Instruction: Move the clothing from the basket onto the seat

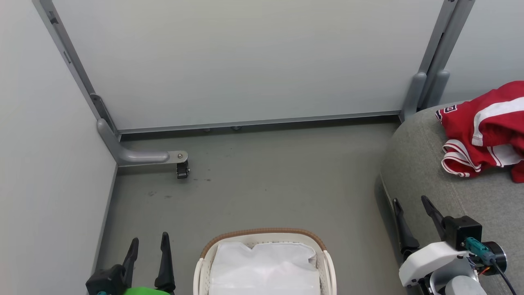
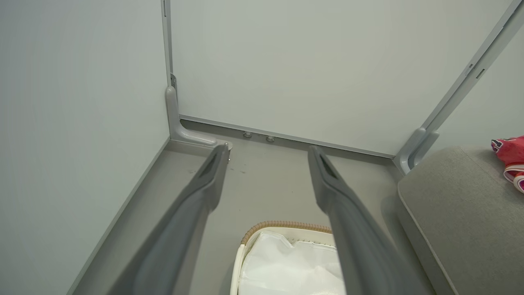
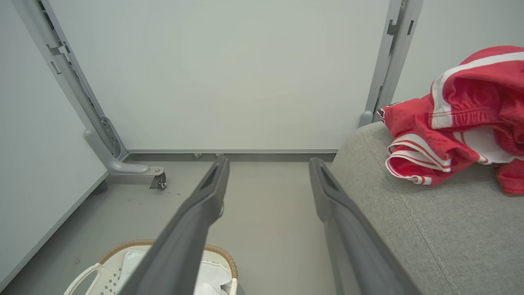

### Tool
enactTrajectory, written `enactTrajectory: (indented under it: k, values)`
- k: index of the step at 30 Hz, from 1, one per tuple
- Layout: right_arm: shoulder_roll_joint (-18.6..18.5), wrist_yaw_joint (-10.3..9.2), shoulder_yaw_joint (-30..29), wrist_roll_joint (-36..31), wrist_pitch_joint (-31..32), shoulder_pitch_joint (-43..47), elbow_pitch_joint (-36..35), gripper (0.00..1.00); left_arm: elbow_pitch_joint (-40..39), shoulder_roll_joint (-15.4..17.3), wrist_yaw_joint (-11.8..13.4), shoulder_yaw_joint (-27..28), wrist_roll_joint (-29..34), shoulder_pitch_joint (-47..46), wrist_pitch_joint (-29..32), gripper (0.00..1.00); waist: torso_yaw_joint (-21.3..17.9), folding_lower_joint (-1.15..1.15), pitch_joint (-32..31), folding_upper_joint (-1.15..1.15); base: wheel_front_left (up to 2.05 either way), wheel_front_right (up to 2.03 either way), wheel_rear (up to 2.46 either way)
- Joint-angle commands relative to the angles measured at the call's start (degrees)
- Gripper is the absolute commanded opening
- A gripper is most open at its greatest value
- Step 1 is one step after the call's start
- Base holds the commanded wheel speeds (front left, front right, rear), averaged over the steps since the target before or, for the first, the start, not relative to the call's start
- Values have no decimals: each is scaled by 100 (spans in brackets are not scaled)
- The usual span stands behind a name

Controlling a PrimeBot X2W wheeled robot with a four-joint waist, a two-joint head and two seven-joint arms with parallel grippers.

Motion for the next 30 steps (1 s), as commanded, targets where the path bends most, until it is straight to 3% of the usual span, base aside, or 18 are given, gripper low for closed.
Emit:
enactTrajectory:
  k: [1, 24, 25, 30]
  values:
    - [-26, -8, -24, -21, -27, 91, -31, 100, 26, -11, -36, 32, 61, 20, -4, 100, -6, 1, -6, 0, 0, 0, 0]
    - [-25, -8, 11, 61, -27, 127, -82, 100, 112, -94, -144, 140, 158, -20, -4, 100, -37, 1, 3, 0, 0, 0, 0]
    - [7, 0, 15, 53, 2, 58, -24, 0, 135, -82, -140, 109, 140, 1, 0, 0, -38, 1, 4, 0, 0, 0, 0]
    - [35, 0, -60, 324, 131, 55, 124, 0, 247, -97, -165, 164, -96, -27, 83, 0, -40, 1, 10, 0, 0, 0, 0]
